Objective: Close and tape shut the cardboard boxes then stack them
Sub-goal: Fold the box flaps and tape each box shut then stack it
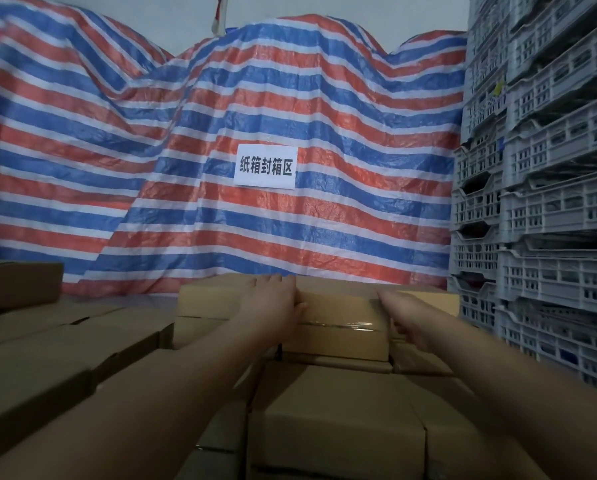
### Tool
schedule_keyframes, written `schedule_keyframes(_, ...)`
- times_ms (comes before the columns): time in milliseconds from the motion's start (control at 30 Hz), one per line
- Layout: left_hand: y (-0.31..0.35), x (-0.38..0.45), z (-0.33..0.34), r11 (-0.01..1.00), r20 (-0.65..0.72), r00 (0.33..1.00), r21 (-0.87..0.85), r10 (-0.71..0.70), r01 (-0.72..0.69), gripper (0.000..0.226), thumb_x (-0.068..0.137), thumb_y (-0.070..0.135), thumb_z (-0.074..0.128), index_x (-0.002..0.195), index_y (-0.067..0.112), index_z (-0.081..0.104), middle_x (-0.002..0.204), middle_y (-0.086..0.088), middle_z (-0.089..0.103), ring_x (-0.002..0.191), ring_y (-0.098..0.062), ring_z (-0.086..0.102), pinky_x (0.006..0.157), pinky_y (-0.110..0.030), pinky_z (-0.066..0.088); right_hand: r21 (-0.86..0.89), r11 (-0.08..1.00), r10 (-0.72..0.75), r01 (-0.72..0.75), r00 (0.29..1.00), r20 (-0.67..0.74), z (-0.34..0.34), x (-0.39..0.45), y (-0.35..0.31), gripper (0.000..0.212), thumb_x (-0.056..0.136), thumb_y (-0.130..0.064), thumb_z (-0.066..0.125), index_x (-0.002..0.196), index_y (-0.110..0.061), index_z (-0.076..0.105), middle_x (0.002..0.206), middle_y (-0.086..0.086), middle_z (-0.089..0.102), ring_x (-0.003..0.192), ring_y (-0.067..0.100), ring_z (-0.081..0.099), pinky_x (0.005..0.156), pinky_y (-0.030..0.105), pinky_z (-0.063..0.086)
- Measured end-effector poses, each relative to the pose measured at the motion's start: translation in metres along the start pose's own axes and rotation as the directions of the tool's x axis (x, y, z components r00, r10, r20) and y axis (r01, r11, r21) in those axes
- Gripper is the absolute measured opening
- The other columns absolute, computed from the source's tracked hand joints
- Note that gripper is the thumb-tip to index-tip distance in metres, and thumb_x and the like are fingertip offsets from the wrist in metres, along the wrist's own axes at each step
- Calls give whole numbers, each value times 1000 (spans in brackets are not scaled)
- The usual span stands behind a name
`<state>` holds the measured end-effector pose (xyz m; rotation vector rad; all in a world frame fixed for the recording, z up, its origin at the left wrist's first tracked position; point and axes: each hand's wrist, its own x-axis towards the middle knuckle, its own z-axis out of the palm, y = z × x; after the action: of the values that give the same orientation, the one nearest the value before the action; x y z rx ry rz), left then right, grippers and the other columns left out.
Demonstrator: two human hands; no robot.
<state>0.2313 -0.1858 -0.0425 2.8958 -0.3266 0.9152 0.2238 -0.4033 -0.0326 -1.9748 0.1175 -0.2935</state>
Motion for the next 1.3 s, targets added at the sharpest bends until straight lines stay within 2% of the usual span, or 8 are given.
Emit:
schedule_keyframes(100,-5,-20,-20,999,-97,995,-21,34,-36,32,100,37,45,128,22,51,127,-2,56,113,-21,52,96,-34,42,-324,926,-258,196,952,-163,-1,-12,-7,36,102,-37,45,124,-11,58,123,10,63,110,29,59,99,44,50)
schedule_keyframes(233,-17,-56,-57,996,-60,998,91,22,-16,21,103,28,41,93,22,59,78,6,54,72,-12,52,59,-23,41,-652,706,-515,274,831,-208,8,-53,-26,30,98,-38,49,111,-13,57,104,4,62,93,23,58,82,34,53)
schedule_keyframes(400,-44,-119,-91,1000,-89,996,-10,6,-7,51,103,50,32,83,18,66,79,1,64,76,-14,62,76,-34,55,-742,539,-610,399,792,-17,34,-115,-49,24,98,-35,48,79,-21,54,77,-5,58,69,10,55,56,26,44)
schedule_keyframes(500,-64,-155,-114,998,-64,998,-69,-13,9,34,104,39,38,91,21,64,85,4,61,79,-12,62,77,-32,55,-720,504,-636,478,769,66,50,-158,-66,29,99,-35,47,74,-22,55,72,-3,59,65,11,56,58,29,49)
schedule_keyframes(600,-87,-183,-143,996,-31,997,-56,-73,71,8,100,29,50,95,29,56,93,5,60,84,-10,61,79,-31,55,-684,466,-672,562,727,141,67,-198,-81,34,100,-32,48,67,-20,51,64,-2,52,57,10,48,50,24,35)
schedule_keyframes(867,-163,-242,-213,964,-65,968,88,-244,249,42,100,53,37,83,25,61,73,0,61,64,-12,60,67,-30,55,-529,447,-671,722,661,335,129,-261,-132,37,99,-31,49,63,-19,49,56,-5,45,49,8,41,46,22,30)
schedule_keyframes(1133,-284,-229,-197,897,-15,905,125,-425,423,15,96,15,51,105,21,61,99,-1,63,88,-17,62,78,-28,52,-432,447,-567,784,621,541,246,-222,-176,36,100,-31,51,65,-25,48,62,-4,47,54,9,46,50,21,34)
schedule_keyframes(1300,-364,-186,-154,845,-22,854,133,-519,517,14,99,28,51,105,21,61,95,3,63,84,-13,63,72,-25,50,-455,368,-455,811,584,672,340,-159,-200,21,101,-32,48,86,-24,60,86,0,60,79,15,58,66,27,46)
